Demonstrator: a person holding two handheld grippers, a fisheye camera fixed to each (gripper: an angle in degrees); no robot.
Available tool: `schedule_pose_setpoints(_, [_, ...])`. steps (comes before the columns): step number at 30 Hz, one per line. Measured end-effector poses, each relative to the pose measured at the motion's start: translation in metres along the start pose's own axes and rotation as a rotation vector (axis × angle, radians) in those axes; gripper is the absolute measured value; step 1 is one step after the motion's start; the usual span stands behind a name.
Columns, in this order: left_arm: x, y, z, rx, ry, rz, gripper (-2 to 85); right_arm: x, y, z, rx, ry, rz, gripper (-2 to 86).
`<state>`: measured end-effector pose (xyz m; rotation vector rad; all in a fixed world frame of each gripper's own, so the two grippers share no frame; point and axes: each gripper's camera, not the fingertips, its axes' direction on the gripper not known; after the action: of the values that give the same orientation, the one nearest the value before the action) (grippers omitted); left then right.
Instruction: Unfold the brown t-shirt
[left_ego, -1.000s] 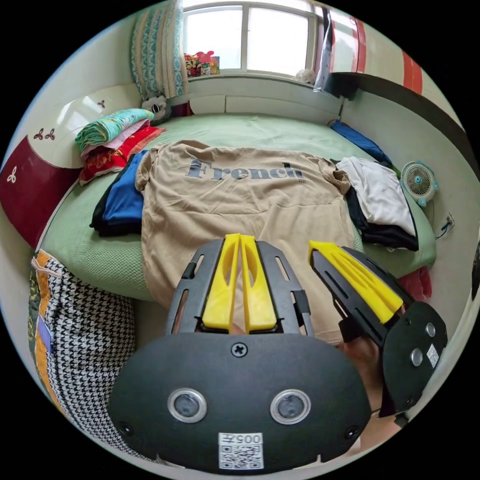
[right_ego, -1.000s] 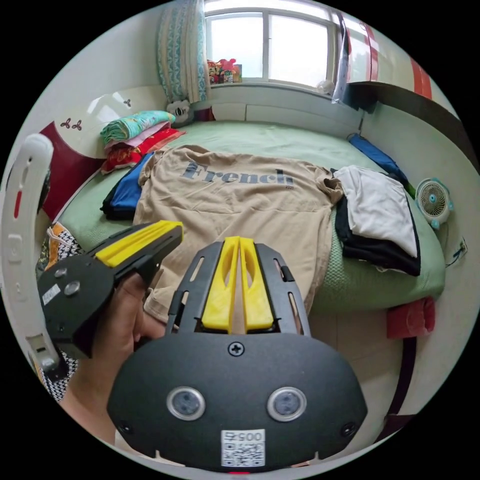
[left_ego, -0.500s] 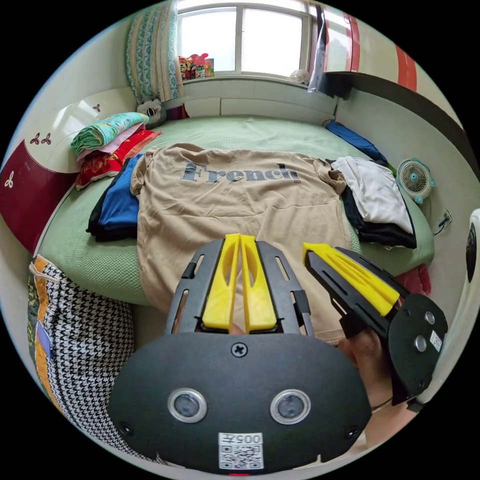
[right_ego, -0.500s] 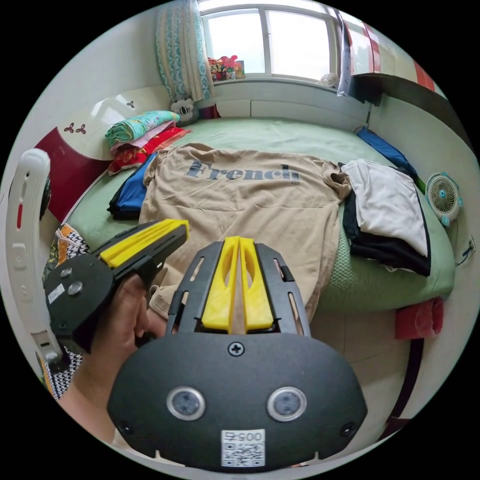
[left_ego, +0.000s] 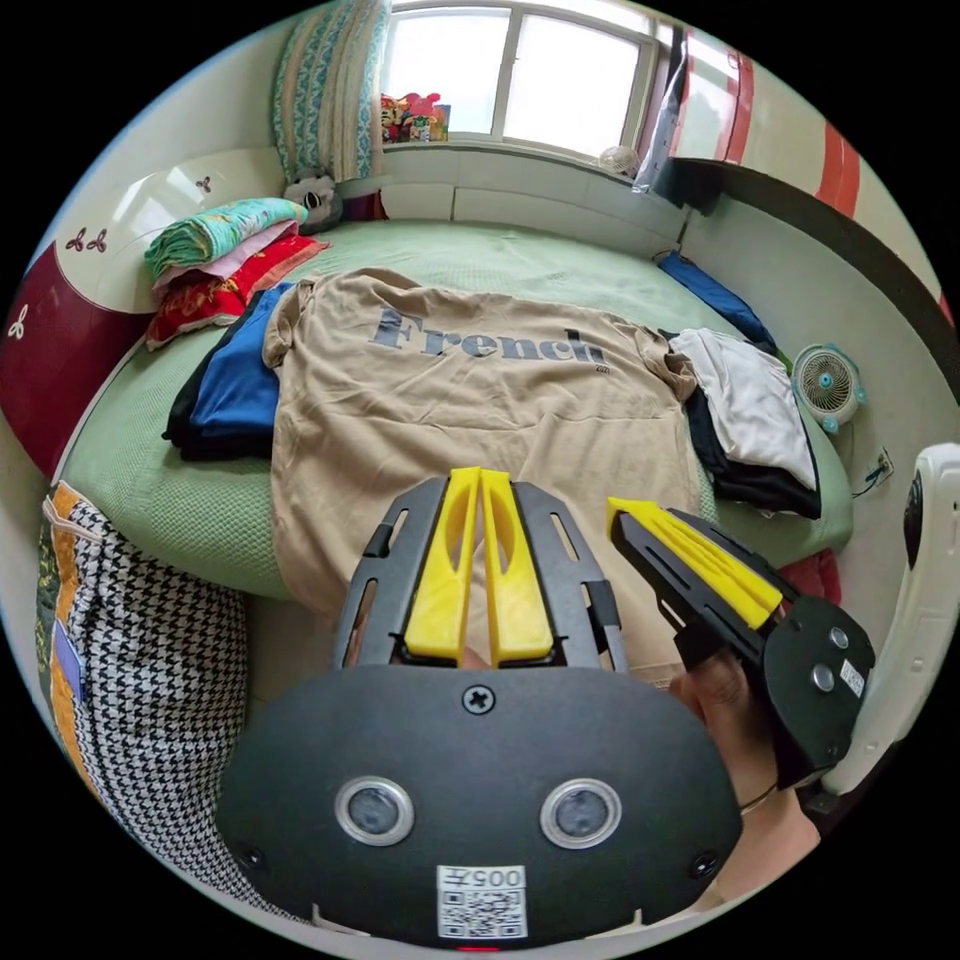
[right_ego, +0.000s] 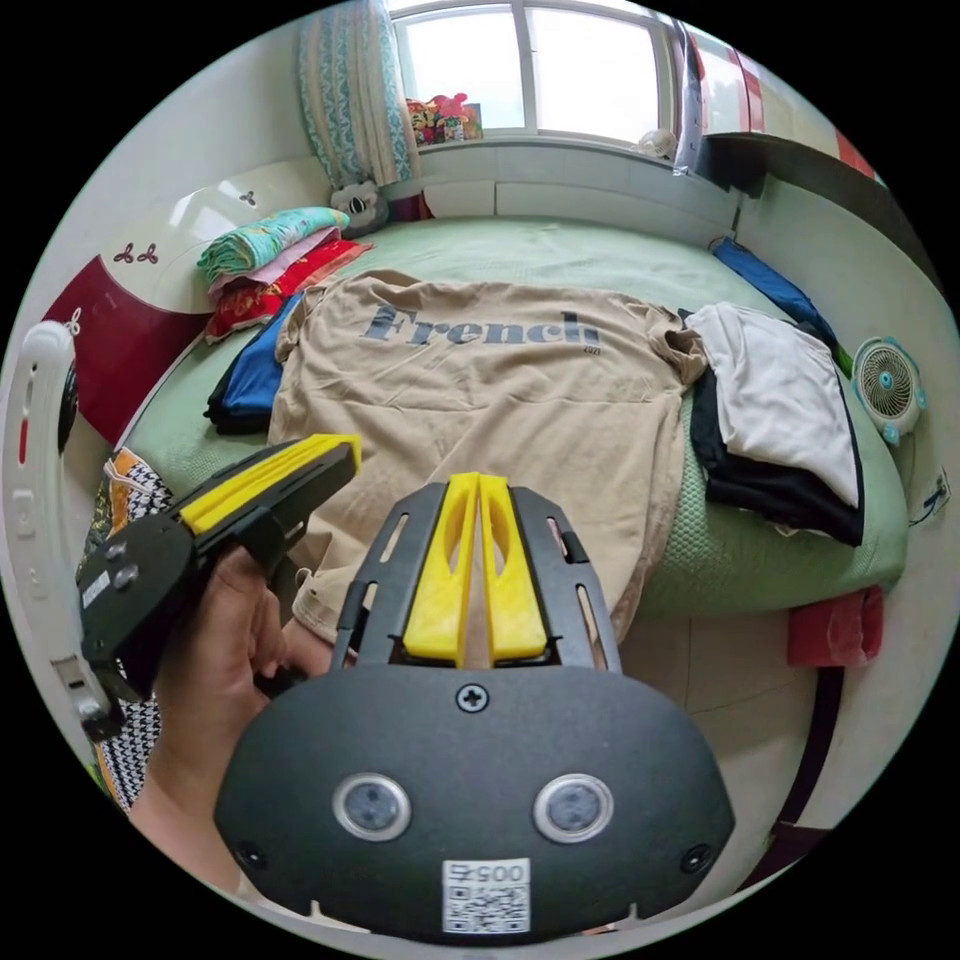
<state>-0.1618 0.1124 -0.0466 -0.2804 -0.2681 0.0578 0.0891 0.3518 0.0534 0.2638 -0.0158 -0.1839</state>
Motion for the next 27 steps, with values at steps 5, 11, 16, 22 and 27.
schedule_pose_setpoints(5, [0.000, 0.001, 0.001, -0.005, 0.007, -0.004, -0.6, -0.005, 0.000, -0.001, 0.001, 0.008, -0.013, -1.0])
schedule_pose_setpoints(11, [0.005, 0.002, 0.002, -0.007, -0.009, 0.013, -0.7, -0.008, -0.001, -0.001, 0.005, 0.011, -0.020, -1.0])
schedule_pose_setpoints(16, [0.008, 0.002, 0.003, -0.010, -0.017, 0.022, -0.6, -0.009, -0.001, -0.001, 0.001, 0.008, -0.017, -1.0])
schedule_pose_setpoints(22, [0.010, 0.003, 0.003, -0.006, -0.023, 0.029, -0.7, -0.007, -0.003, 0.000, -0.006, -0.007, -0.005, -1.0])
schedule_pose_setpoints(27, [0.009, 0.002, 0.004, -0.009, -0.020, 0.028, -0.7, -0.009, -0.004, 0.000, -0.007, -0.010, -0.012, -1.0])
